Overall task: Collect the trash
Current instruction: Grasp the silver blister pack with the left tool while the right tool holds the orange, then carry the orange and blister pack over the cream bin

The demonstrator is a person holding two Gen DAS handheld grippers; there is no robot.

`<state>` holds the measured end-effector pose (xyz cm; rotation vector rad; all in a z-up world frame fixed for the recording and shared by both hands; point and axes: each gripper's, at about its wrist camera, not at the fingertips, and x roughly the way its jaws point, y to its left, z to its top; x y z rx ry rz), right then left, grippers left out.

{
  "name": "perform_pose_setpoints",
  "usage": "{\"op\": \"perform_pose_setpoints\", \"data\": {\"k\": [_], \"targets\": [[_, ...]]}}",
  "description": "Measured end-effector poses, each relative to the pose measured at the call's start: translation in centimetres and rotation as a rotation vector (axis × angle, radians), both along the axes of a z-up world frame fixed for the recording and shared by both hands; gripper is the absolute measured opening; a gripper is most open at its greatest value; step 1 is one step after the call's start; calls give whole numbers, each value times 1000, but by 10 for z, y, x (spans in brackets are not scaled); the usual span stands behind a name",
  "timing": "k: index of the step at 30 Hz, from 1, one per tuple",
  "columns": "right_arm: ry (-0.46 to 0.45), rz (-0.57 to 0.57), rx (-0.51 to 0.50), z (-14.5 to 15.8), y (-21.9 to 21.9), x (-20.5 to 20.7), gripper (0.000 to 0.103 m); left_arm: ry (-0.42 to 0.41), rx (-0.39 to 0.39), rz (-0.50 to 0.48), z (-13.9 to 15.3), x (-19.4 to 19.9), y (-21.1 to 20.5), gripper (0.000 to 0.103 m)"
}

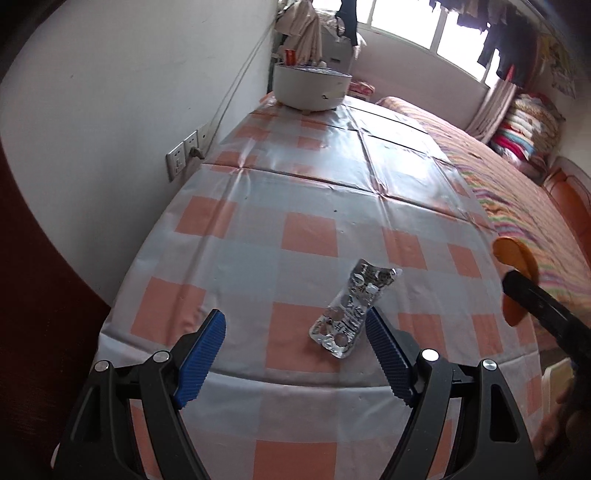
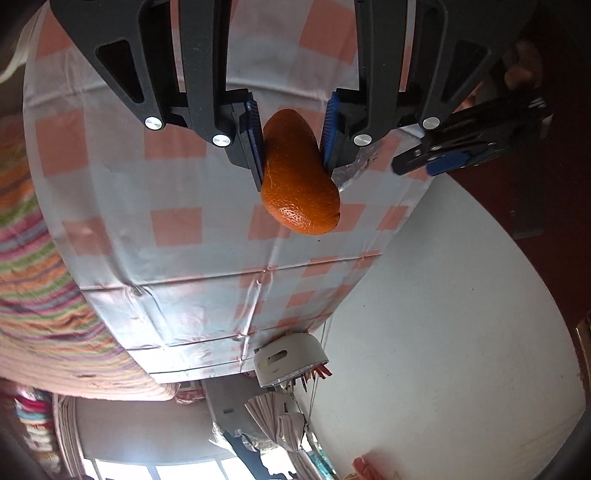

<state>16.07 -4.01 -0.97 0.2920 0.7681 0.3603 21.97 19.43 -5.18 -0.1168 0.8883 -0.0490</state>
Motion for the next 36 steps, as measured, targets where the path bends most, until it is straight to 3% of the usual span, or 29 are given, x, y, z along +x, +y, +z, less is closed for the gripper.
{"op": "perform_pose_setpoints", "data": {"k": [3,10,18,19,21,25,27,32,36], "targets": [[4,-15,85,-2,-17,-31,26,18,60,-75,-7,7,-23,76],[-36,-16,104,-2,-24,-61,26,54,120,-204,-18,26,-51,76],[-108,-1,114,22,-29,-73,26,116,128,-223,-35,47,-58,75],[-115,0,124,25,-33,-76,26,118,138,-223,-36,48,-60,74],[-129,1,126,28,-37,-81,26,126,139,-221,-39,50,-62,60],[-150,-10,135,28,-49,-87,26,119,144,-202,-39,51,-64,52],[-154,-16,134,27,-53,-88,26,114,153,-185,-38,52,-63,42],[-162,-35,138,26,-62,-91,26,113,134,-179,-36,50,-63,33],[-168,-44,129,26,-64,-92,26,116,114,-187,-36,48,-68,31]]}}
